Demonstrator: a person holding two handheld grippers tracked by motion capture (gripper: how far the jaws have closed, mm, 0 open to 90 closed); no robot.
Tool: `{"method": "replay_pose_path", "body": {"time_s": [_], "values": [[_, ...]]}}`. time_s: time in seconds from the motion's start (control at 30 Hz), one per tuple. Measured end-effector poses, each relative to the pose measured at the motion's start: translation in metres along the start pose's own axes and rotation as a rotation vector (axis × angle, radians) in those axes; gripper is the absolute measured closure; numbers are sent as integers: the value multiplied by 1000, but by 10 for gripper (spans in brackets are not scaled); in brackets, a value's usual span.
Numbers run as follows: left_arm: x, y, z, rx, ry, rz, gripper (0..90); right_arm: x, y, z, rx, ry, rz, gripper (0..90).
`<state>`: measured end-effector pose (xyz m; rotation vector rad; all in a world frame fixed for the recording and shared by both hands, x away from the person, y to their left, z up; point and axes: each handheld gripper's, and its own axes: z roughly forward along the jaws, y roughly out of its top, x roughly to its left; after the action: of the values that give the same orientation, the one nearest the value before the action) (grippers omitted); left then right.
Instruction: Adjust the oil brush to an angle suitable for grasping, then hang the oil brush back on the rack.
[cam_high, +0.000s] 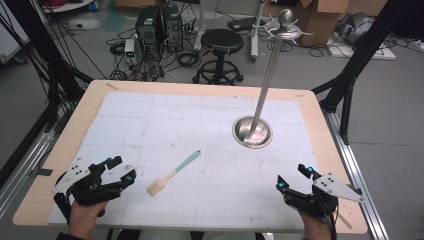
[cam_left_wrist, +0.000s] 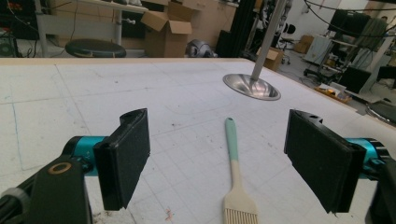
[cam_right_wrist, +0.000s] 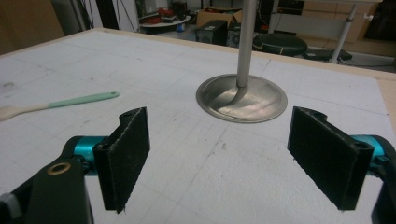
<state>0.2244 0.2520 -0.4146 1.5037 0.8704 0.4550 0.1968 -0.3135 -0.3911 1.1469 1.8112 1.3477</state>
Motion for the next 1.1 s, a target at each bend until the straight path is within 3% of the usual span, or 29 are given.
{"method": "replay_pose_path", "body": {"time_s": [0.27, 0.53, 0.87, 1.1], "values": [[1, -2, 7, 38, -28, 2, 222, 0, -1, 0, -8, -4, 9, 194], [0, -3, 12, 65, -24, 13, 219, 0, -1, 4, 5, -2, 10, 194], [-12, -3, 19, 136, -32, 39, 231, 2, 2, 7, -21, 18, 19, 194], [-12, 10, 36, 141, -16, 25, 248, -2, 3, 12, -12, 24, 20, 194]]}}
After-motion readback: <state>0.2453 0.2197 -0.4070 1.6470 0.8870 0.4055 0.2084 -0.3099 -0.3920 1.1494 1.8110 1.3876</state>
